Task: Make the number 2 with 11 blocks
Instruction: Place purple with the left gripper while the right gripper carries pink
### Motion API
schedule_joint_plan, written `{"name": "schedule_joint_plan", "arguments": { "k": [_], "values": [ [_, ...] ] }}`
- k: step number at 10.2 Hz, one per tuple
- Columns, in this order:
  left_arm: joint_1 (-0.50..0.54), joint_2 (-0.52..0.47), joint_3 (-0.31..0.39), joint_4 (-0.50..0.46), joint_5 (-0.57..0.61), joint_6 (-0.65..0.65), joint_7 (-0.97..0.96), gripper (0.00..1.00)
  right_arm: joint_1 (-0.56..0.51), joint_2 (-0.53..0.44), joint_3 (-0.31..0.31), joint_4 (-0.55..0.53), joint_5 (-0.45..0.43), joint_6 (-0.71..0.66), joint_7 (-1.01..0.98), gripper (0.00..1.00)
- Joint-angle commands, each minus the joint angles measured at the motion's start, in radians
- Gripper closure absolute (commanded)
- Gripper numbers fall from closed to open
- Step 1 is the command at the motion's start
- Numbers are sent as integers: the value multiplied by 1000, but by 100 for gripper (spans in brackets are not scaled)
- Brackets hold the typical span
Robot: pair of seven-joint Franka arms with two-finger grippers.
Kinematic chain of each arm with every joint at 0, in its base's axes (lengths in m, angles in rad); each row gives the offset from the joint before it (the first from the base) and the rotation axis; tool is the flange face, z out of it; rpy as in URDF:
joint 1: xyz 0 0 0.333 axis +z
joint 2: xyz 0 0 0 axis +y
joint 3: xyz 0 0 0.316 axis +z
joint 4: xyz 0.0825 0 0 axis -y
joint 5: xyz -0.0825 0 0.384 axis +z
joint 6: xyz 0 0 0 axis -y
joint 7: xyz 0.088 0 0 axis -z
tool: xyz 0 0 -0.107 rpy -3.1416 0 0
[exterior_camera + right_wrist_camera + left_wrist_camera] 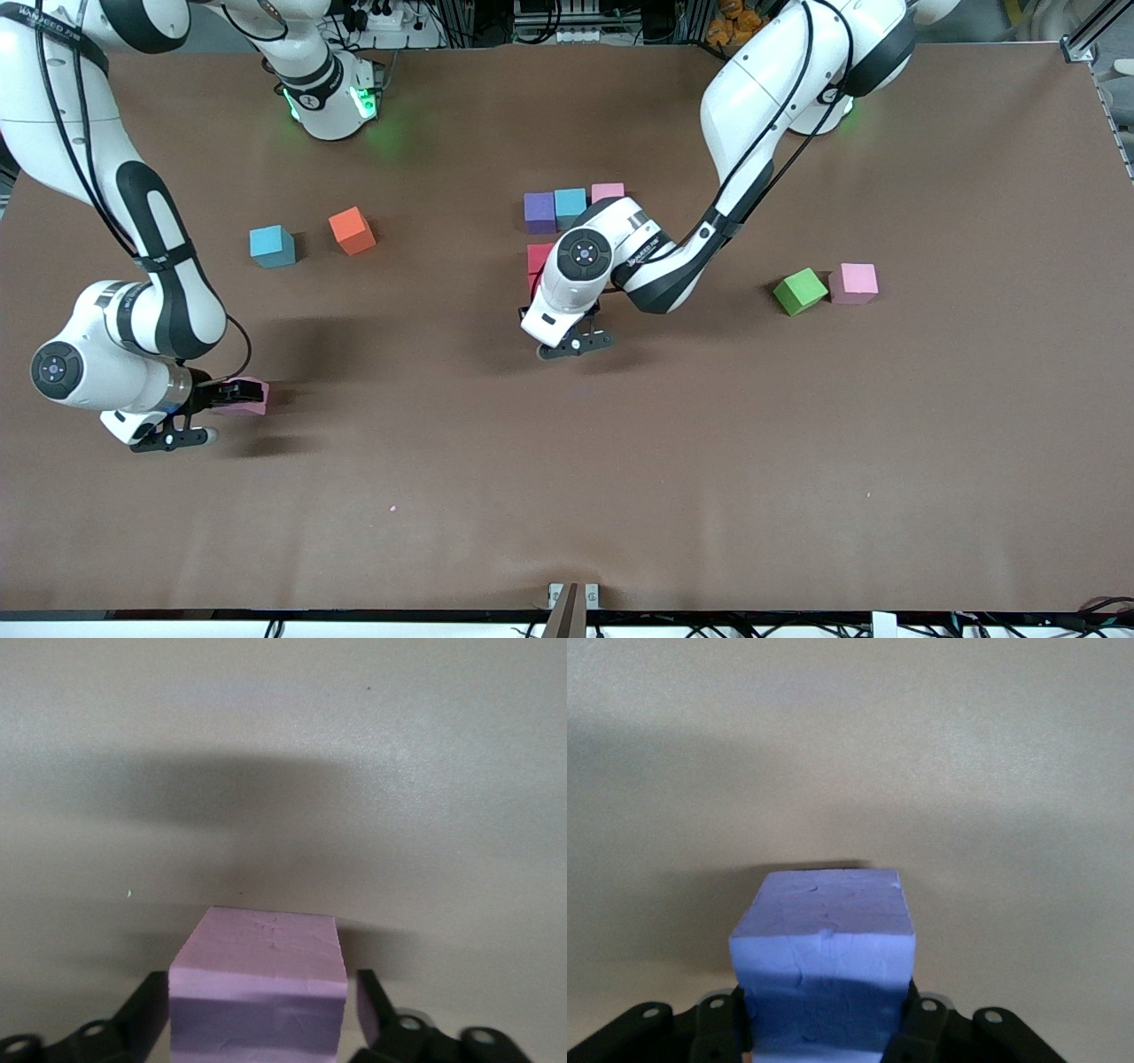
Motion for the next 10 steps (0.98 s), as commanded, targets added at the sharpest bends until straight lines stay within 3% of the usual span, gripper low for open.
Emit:
{"name": "schedule_joint_plan", "arguments": {
  "k": [1,10],
  "values": [
    [-26,18,14,33,-30,1,31,74,-1,-1,7,-4,-7,-1,-8,59],
    [-43,40,29,32,-30,49,31,71,105,-33,13,22,-5,-9,7,58]
  ]
}}
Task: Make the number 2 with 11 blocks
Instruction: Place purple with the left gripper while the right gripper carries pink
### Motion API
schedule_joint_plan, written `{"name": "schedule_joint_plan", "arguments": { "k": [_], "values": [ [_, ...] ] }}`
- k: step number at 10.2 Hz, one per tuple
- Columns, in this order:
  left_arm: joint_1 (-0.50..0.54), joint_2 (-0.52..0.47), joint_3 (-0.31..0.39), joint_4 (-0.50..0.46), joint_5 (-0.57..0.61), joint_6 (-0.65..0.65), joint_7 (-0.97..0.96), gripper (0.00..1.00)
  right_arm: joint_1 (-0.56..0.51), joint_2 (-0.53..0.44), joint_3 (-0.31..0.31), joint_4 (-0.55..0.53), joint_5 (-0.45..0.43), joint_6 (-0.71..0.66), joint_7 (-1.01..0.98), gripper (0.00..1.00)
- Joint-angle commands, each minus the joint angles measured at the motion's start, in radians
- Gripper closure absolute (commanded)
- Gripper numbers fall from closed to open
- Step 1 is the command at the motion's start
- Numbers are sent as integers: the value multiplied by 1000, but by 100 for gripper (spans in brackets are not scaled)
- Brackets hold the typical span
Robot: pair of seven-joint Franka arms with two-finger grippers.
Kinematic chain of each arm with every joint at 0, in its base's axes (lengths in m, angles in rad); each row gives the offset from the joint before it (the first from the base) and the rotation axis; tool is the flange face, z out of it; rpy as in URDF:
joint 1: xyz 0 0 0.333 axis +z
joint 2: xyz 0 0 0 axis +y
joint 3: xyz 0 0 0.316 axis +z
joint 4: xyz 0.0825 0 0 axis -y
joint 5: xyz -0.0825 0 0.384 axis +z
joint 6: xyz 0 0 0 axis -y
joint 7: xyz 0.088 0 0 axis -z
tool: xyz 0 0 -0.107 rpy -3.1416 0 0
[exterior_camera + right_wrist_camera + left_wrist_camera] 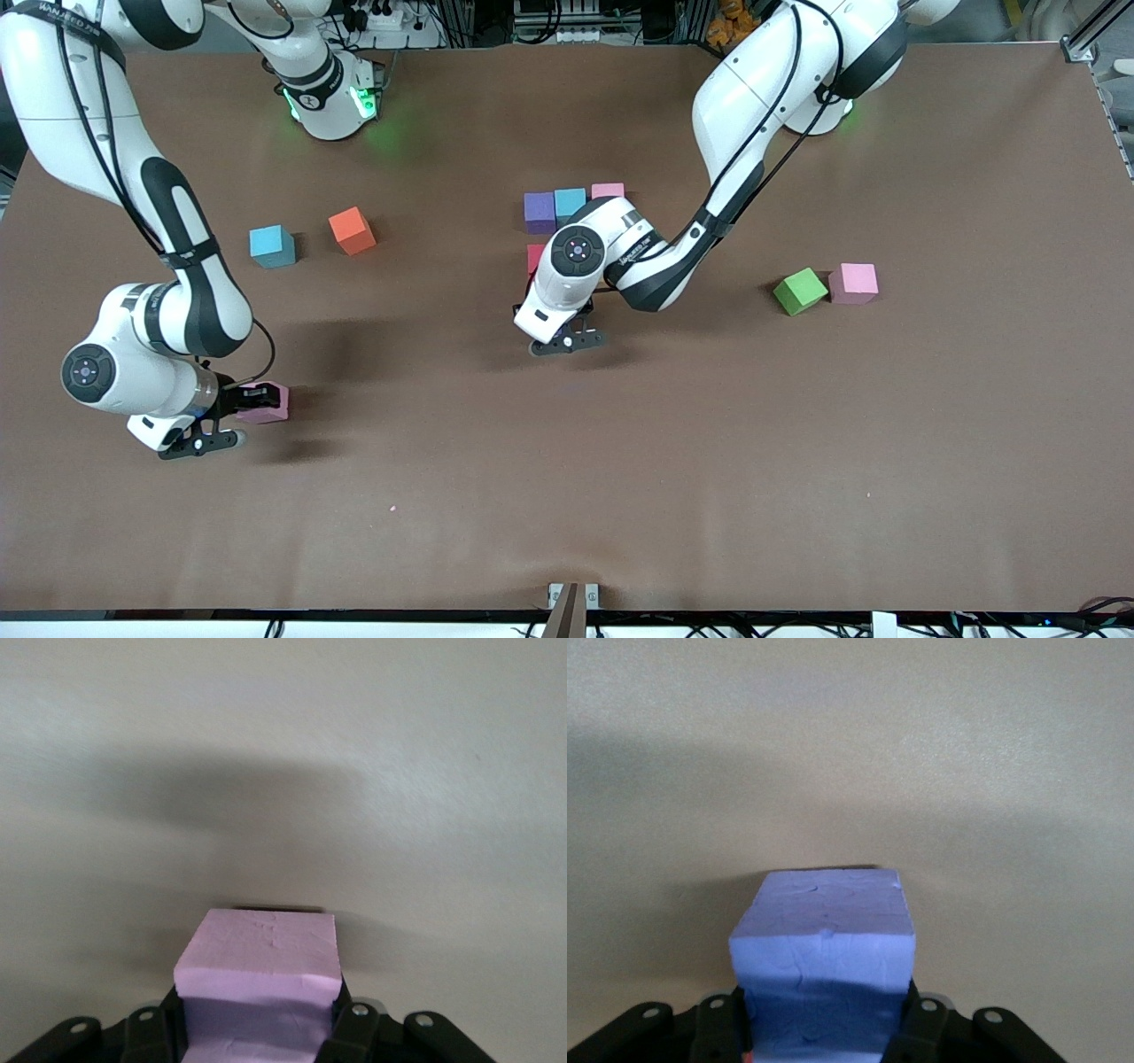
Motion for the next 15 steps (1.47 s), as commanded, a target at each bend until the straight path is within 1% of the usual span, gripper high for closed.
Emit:
{"name": "schedule_joint_plan", "arguments": {
  "k": [1,4,5,6,7,8,12,14,15],
  "values": [
    [-24,19,17,29,-30,10,29,71,42,-34,3,3,-5,-13,17,58],
    [-29,21,22,29,-30,10,32,67,108,-79,6,6,-4,-43,81,58],
    [-29,21,22,29,-28,10,32,57,131,-86,11,9,-4,-48,107,58],
    [-29,21,22,26,-30,10,32,52,162,-86,11,12,-2,-48,141,58],
    [-29,21,22,26,-30,8,27,10,185,-86,11,12,-2,-48,176,58],
    [-29,21,23,24,-24,8,30,0,208,-88,11,12,-2,-48,189,58],
    [-26,1,23,23,-15,-13,30,0,216,-112,13,14,-2,-100,158,56],
    [-14,-45,23,20,1,-50,30,0,217,-126,14,14,-2,-125,129,56],
    [-6,-73,23,10,2,-71,30,0,217,-131,41,15,-2,-125,127,56]
  ]
}}
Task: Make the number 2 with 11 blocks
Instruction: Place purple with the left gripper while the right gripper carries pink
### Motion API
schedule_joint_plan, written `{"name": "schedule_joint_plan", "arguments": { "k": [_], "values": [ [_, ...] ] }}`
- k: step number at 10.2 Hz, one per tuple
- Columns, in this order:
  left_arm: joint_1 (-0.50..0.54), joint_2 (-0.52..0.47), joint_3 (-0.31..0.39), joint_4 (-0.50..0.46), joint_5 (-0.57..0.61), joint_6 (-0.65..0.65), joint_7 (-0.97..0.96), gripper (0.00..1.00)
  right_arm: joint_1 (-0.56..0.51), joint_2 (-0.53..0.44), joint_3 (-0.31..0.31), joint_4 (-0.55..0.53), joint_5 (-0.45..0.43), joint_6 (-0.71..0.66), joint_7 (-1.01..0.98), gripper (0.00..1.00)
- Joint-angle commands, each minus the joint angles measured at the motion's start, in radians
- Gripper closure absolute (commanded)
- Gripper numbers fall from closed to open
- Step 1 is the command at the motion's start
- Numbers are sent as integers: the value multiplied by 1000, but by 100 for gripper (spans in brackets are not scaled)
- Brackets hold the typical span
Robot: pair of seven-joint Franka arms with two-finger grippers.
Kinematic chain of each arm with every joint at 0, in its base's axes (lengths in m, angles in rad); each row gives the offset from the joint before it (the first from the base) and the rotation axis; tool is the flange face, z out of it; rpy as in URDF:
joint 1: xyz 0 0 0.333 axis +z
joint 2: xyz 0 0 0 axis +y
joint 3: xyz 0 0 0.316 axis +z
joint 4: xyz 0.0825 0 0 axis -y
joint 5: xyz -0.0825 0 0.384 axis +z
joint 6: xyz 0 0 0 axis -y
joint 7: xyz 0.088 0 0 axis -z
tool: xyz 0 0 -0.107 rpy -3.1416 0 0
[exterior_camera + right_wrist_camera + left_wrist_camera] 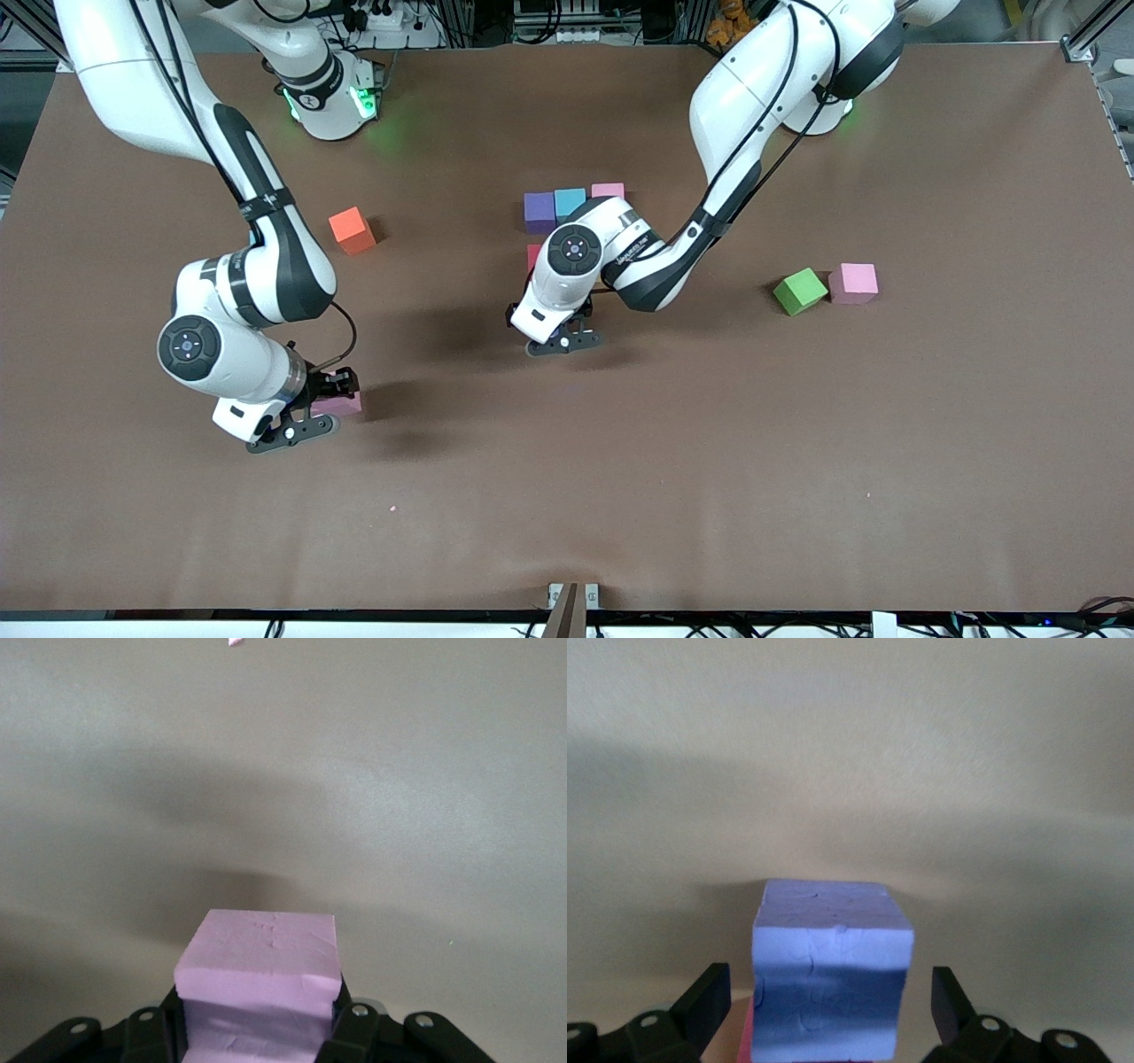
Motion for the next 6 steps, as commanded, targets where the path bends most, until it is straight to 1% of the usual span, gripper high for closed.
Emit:
{"name": "schedule_joint_plan", "arguments": {
  "k": [1,3,4,5,6],
  "values": [
    [7,-83,12,-20,2,-77,21,0,-2,-24,57,5,-3,-19,-10,56],
    [48,-158,12,-26,3,-164,23,0,27,-19,95,28,-3,-19,-6,56],
    [80,-209,12,-49,5,-249,35,0,76,-11,92,44,-3,-18,5,56],
    [121,-267,10,-95,5,-320,70,0,117,-1,91,50,-6,-16,35,56],
    [183,-337,7,-174,3,-366,135,0,159,10,91,57,-9,-10,59,56]
  ]
}}
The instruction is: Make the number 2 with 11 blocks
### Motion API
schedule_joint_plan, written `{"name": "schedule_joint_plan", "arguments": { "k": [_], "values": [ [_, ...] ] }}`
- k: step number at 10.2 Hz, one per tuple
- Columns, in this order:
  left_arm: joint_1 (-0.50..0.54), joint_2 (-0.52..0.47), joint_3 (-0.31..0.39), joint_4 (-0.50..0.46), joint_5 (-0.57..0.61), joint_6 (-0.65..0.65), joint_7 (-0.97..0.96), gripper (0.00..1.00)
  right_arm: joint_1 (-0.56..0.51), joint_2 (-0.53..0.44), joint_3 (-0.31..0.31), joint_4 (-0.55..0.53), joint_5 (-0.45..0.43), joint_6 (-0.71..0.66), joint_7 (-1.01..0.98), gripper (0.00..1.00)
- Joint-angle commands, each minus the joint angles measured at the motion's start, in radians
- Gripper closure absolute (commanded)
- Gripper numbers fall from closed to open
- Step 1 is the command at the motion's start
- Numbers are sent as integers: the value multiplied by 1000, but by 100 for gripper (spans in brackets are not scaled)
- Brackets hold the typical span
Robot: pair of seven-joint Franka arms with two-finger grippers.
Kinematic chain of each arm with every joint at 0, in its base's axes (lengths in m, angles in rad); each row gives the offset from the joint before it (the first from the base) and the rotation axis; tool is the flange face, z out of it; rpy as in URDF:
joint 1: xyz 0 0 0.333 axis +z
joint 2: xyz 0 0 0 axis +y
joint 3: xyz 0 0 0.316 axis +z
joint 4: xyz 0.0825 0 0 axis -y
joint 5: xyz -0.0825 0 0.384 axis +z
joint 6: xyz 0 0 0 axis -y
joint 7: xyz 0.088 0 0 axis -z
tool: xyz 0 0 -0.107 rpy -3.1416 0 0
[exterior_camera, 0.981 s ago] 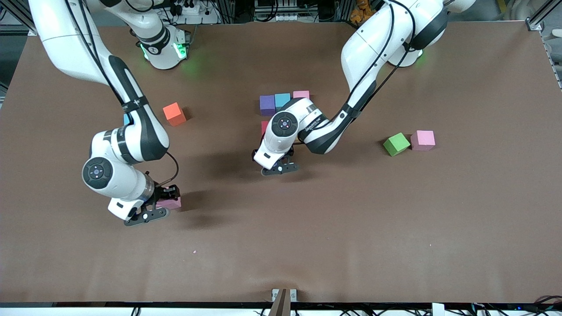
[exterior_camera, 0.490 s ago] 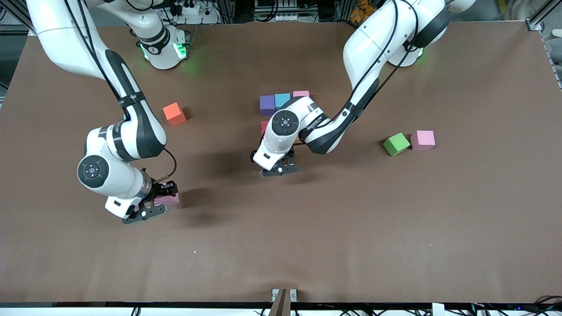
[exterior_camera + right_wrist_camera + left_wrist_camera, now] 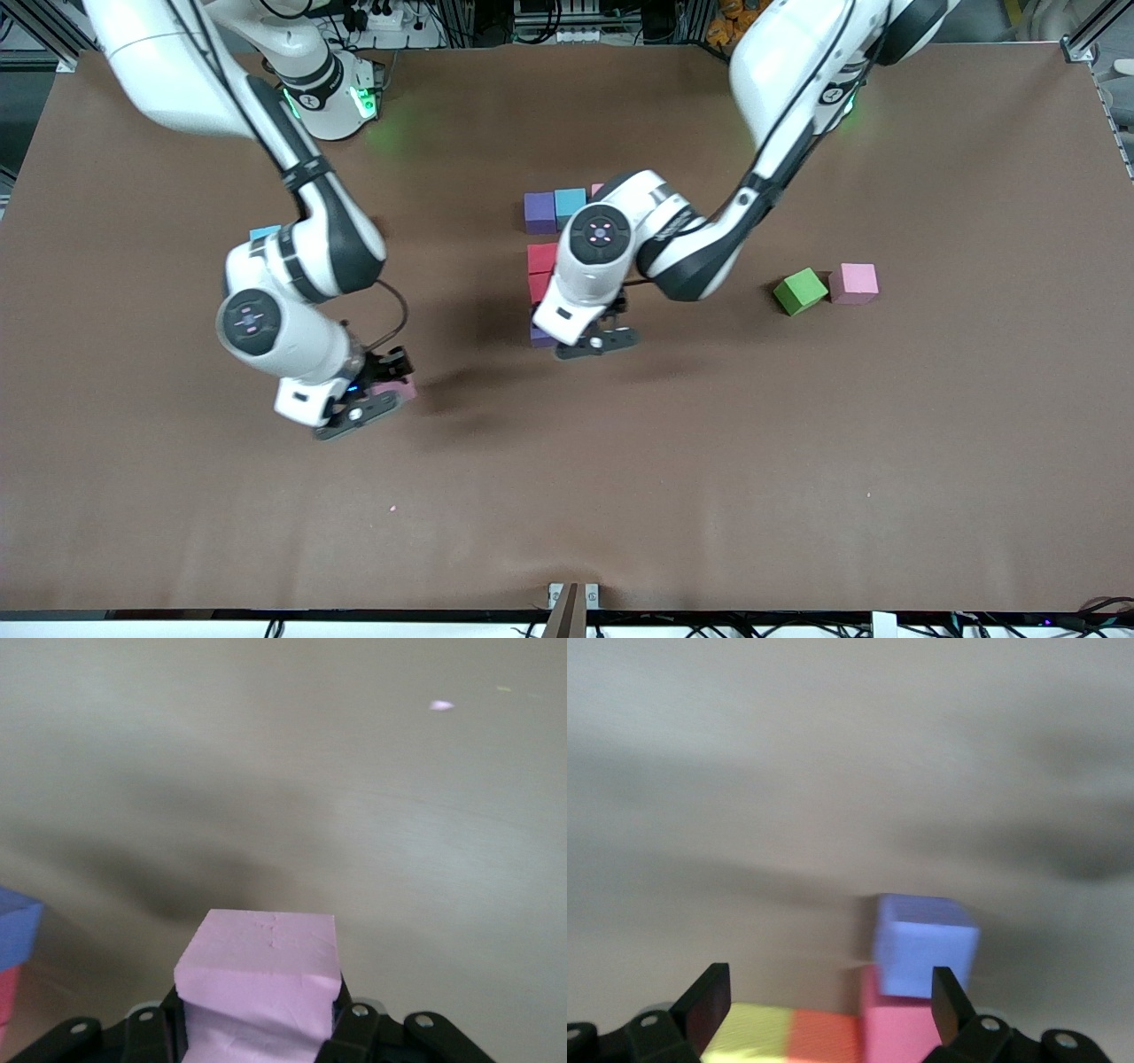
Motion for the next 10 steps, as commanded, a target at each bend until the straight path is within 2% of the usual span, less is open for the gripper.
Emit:
{"name": "schedule_joint_plan", "arguments": {
  "k": [1,3,6,9,10],
  "values": [
    [152,-204,-12,-259,1,-57,153,0,95,32,-3,32,-16,-6,40,56],
    [299,-344,-14,-494,1,-48,363,0,190,81,-8,111,-34,-9,35,55],
    [411,-439,-11,-694,0,25,367,0,287,116,-9,155,-92,-3,11,54],
    [477,-511,-1,-886,0,172,367,0,353,193,-9,262,-95,-7,-191,51],
    [493,-524,-1,-921,0,202,367,0,371,225,-9,301,-95,-11,-257,48]
  ]
}}
